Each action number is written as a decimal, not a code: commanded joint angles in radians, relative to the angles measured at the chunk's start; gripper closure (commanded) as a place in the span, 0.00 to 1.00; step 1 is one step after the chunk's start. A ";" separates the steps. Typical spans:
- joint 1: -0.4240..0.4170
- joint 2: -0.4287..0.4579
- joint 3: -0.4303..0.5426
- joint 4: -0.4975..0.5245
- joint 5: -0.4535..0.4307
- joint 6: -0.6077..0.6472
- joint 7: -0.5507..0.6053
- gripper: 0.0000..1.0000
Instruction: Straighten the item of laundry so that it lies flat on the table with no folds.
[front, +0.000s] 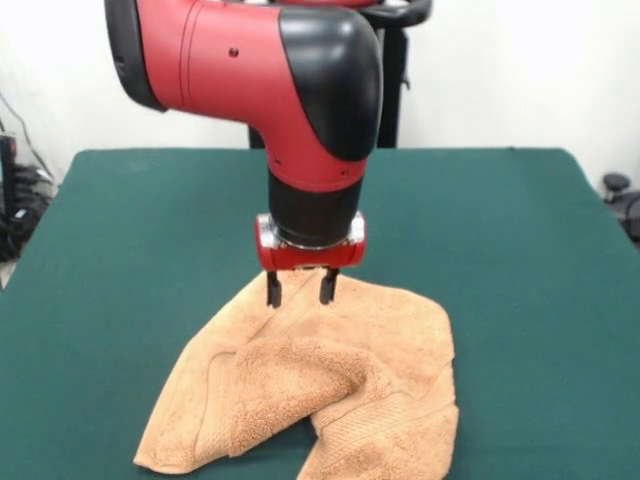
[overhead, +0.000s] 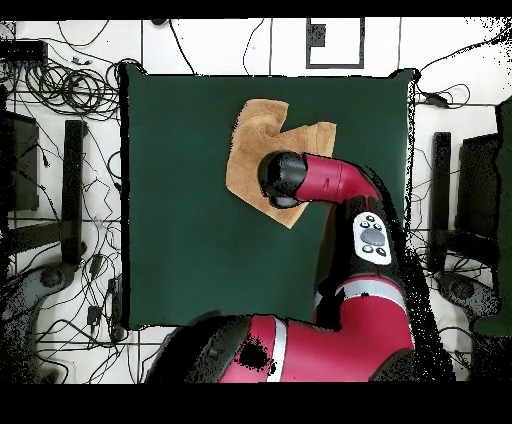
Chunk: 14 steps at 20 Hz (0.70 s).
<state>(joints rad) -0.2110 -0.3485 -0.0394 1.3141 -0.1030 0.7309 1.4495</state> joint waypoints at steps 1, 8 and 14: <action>0.004 -0.033 0.011 0.135 -0.005 0.079 0.126 0.00; 0.004 0.025 0.021 0.086 -0.003 0.040 0.137 0.00; 0.011 0.098 0.032 -0.029 -0.009 -0.010 0.136 0.00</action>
<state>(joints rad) -0.2127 -0.3557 -0.0595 1.3146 -0.1084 0.7309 1.4495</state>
